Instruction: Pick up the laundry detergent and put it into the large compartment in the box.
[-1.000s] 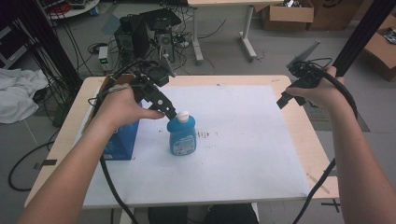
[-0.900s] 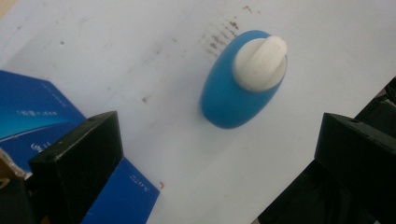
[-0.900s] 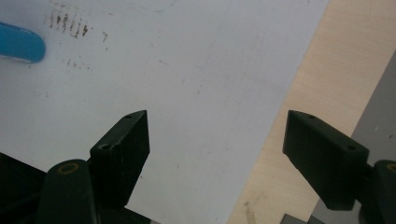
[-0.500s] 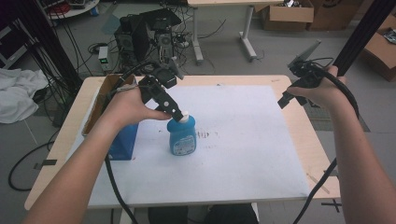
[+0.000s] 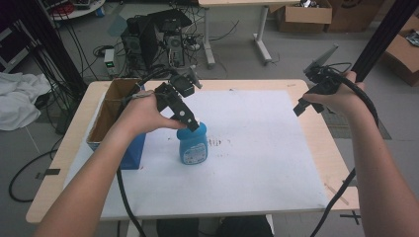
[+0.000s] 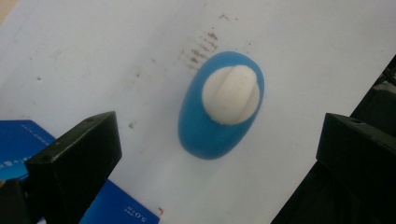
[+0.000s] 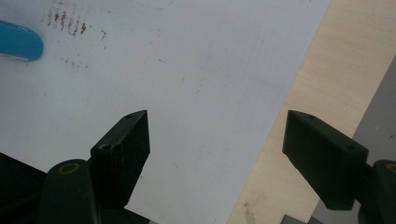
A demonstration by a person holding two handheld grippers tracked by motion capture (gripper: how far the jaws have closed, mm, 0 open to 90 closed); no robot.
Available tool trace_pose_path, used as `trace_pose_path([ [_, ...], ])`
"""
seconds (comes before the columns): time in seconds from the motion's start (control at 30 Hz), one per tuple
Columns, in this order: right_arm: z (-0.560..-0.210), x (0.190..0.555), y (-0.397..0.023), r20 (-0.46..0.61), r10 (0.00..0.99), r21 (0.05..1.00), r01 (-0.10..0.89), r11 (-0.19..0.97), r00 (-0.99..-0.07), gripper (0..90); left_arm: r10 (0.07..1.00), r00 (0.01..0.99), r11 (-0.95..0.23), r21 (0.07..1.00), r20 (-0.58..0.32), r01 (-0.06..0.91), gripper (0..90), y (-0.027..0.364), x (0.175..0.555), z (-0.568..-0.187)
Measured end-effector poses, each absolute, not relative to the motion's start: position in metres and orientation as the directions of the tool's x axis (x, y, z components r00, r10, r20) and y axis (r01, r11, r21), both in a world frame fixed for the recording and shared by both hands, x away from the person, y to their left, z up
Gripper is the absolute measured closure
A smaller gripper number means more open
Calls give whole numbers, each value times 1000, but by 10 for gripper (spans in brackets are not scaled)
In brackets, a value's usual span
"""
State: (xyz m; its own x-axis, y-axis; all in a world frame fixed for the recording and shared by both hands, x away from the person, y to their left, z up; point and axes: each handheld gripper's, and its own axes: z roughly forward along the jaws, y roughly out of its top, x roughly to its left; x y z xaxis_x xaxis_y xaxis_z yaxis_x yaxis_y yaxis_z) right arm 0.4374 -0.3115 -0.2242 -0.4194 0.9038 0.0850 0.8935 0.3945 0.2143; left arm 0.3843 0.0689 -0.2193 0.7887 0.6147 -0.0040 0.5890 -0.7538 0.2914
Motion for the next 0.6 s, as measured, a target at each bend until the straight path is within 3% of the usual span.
trace_pose_path([
  [0.6, -230, 439, -315, 89, 903, 212, 894, 395, -420, 235, 535, 842, -828, 247, 76, 504, 1, 54, 389, -242],
])
